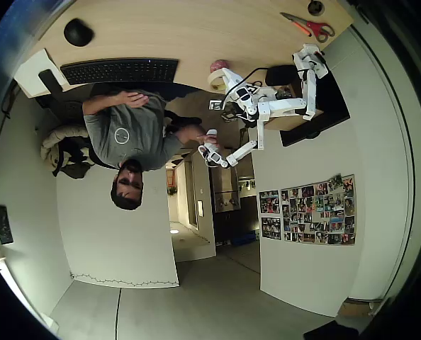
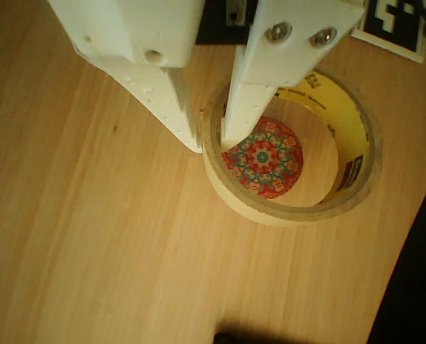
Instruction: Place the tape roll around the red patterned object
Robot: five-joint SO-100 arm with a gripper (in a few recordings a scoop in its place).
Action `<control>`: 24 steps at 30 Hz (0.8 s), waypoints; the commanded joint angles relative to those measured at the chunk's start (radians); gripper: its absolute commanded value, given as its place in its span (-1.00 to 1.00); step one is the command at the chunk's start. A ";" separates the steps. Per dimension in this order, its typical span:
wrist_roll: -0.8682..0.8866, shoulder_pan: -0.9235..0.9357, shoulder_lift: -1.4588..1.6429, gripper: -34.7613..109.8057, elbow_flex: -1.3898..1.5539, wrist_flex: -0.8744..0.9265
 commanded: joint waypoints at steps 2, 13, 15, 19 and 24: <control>0.002 -0.025 0.028 -0.34 0.026 -0.009; -0.069 -0.040 0.089 -0.09 -0.005 0.121; -0.109 -0.048 0.178 -0.08 0.032 0.166; -0.117 -0.074 0.440 -0.07 0.301 0.143; -0.067 -0.101 0.620 -0.06 0.578 0.060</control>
